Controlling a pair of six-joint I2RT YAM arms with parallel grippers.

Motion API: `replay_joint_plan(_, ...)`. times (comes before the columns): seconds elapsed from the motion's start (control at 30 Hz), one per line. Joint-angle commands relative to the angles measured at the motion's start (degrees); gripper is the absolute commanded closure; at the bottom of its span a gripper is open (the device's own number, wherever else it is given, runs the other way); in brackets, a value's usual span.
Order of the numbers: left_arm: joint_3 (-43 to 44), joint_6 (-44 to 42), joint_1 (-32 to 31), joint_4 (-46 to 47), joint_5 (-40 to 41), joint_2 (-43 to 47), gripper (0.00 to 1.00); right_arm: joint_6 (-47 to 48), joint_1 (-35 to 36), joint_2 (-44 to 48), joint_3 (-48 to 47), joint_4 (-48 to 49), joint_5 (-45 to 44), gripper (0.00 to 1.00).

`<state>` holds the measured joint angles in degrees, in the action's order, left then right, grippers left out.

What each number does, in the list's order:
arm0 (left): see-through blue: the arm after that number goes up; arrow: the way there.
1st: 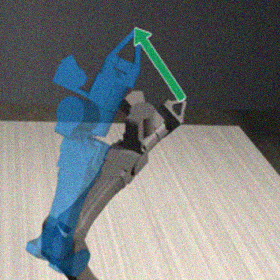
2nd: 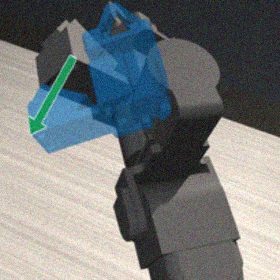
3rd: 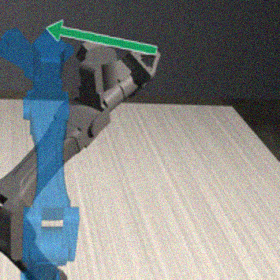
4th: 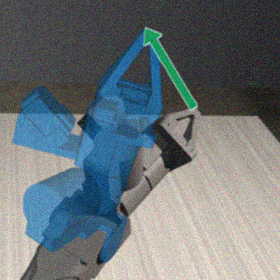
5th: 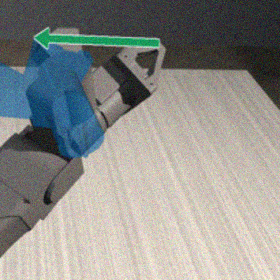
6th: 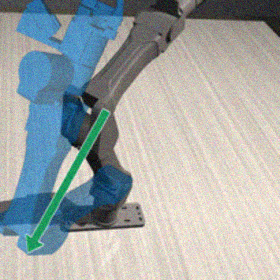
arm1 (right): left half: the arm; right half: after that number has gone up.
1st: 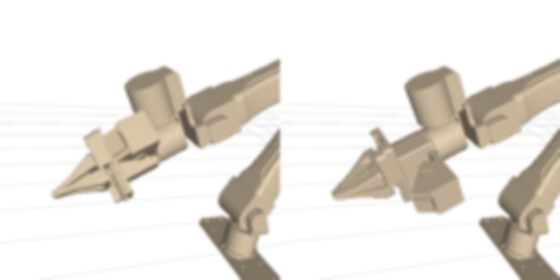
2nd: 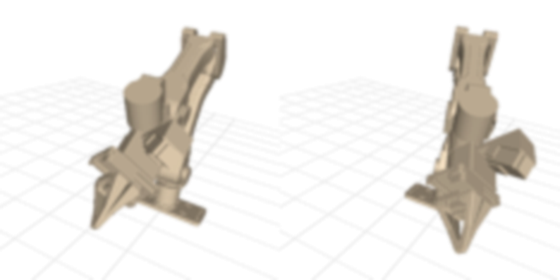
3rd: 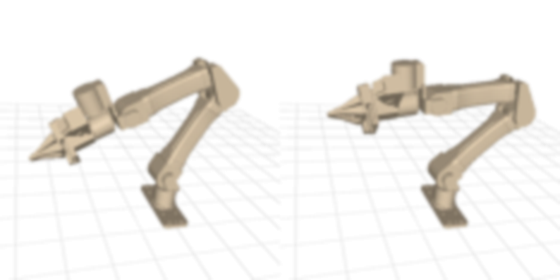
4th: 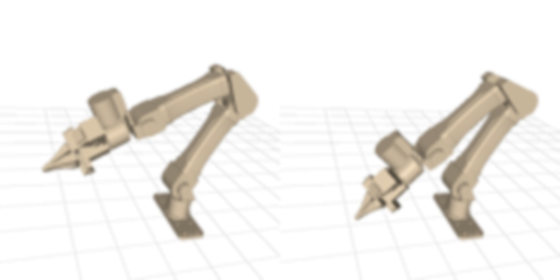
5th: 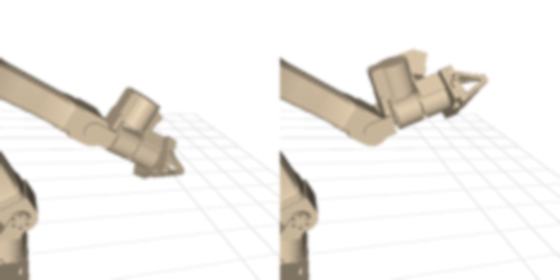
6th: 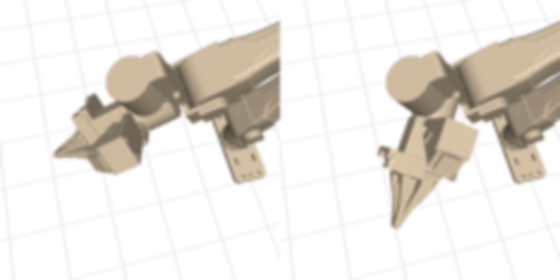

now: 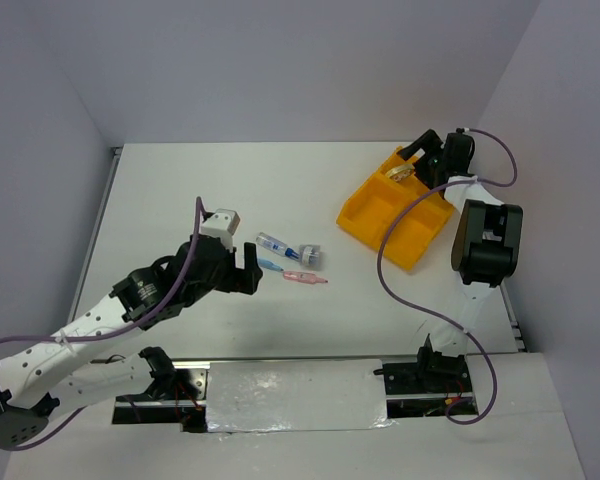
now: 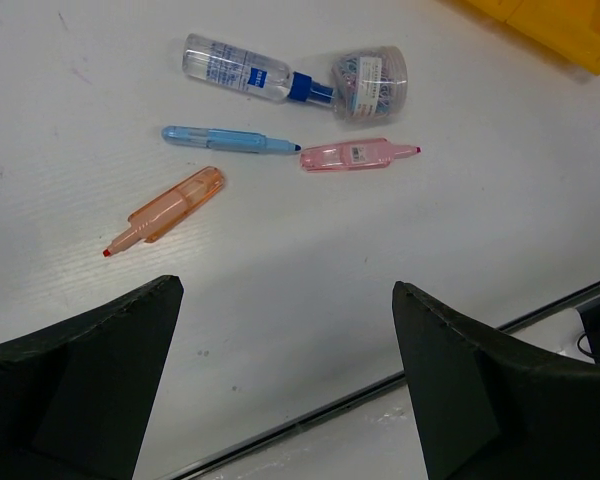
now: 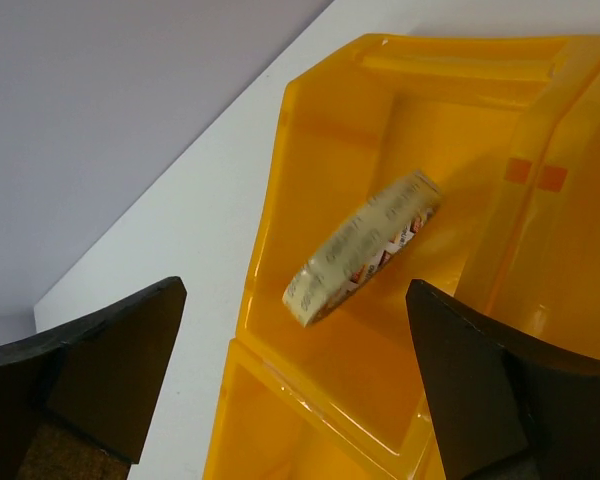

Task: Sort the stationery into containers
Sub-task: Place the stationery in the storage box, then pick up the stationery from the center of the board.

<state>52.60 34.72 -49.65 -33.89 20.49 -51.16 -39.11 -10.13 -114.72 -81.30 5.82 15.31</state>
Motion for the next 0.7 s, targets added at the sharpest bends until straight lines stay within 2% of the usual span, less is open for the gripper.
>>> replay_joint_plan(0.0, 1.28, -0.88, -0.27, 1.63, -0.98, 0.80, 0.01, 0.79, -0.24, 2.56, -2.55, -1.43, -0.46, 0.00)
replay_joint_plan(0.17, 1.19, -0.18, -0.27, 1.54, 0.07, 0.36, 0.01, 2.10, 0.72, 9.49, -1.41, -1.78, -0.45, 0.01)
replay_joint_plan(0.37, 1.98, 1.66, -0.27, 2.33, 2.18, -0.79, 0.01, 8.17, 5.64, 17.93, 1.31, -8.19, -6.43, 0.01)
replay_joint_plan(0.43, 2.33, 2.54, -0.36, 2.69, 2.89, -1.66, 0.01, 11.07, 9.33, 21.80, 3.68, -11.08, -7.92, 0.01)
replay_joint_plan(0.57, 1.90, 2.37, -0.36, 6.10, 0.96, -3.50, 0.01, 19.75, 22.57, 26.12, 6.58, -18.73, -15.65, 0.02)
replay_joint_plan(0.67, 2.77, 2.37, -0.27, 6.65, 0.34, -6.48, 0.01, 19.96, 27.17, 29.45, 12.36, -20.68, -17.78, 0.01)
